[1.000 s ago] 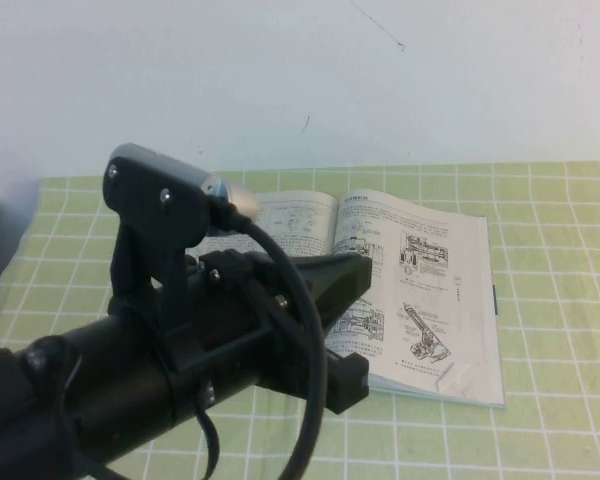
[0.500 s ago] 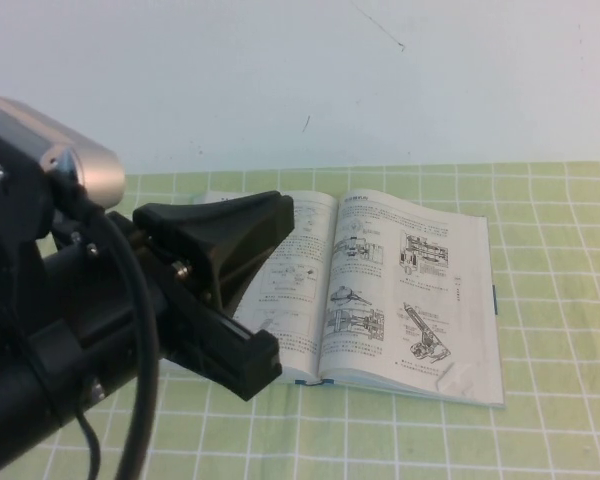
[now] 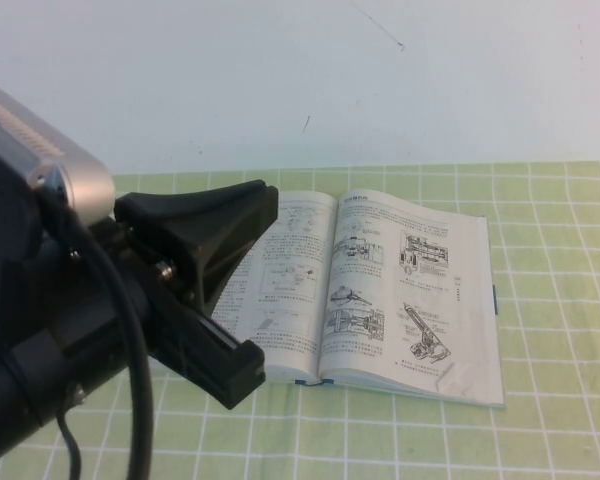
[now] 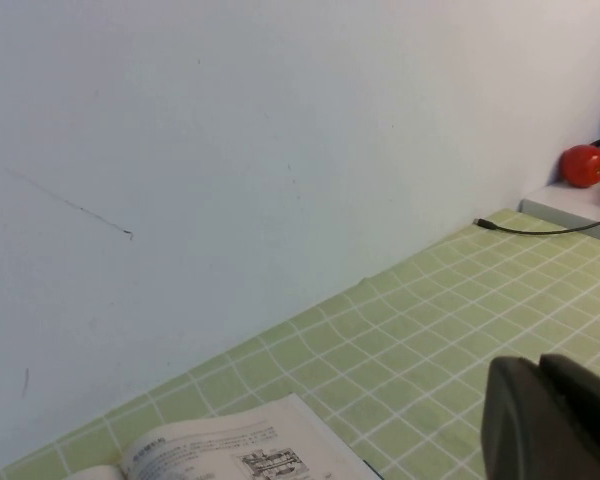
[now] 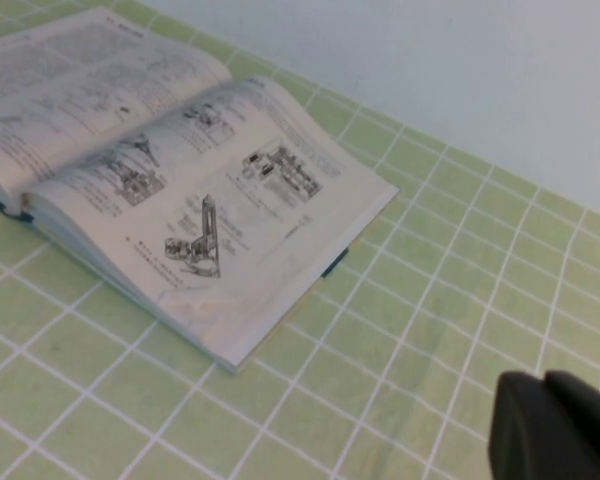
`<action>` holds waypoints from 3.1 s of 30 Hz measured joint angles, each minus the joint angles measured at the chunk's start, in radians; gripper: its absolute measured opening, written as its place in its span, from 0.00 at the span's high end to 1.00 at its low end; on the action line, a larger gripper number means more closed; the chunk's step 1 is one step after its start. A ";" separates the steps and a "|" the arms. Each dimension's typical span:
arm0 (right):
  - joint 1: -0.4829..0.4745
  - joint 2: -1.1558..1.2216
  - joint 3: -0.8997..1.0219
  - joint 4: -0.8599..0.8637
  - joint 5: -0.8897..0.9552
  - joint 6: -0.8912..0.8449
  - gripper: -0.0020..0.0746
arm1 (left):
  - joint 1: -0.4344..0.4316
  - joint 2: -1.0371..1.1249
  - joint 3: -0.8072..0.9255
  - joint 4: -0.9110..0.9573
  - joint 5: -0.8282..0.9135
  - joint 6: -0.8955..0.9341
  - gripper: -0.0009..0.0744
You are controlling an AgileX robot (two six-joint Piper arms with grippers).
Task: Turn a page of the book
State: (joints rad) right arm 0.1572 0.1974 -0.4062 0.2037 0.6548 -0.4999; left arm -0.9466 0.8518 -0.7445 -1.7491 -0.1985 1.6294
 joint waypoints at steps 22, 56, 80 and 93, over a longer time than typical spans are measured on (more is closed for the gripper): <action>0.000 0.000 0.015 0.051 0.102 0.011 0.97 | 0.000 0.000 0.000 0.000 -0.017 0.030 0.99; 0.000 -0.001 0.015 0.053 0.104 0.011 0.98 | 0.789 -0.709 0.467 -0.001 0.065 0.425 0.99; 0.000 -0.001 0.015 0.053 0.104 0.011 0.98 | 0.821 -0.859 0.642 0.890 0.024 -0.619 0.99; 0.000 -0.001 0.015 0.053 0.104 0.011 0.98 | 0.821 -0.859 0.767 1.439 0.001 -1.185 0.99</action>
State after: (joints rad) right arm 0.1568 0.1965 -0.3917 0.2568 0.7585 -0.4886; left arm -0.1252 -0.0070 0.0228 -0.3099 -0.1978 0.4442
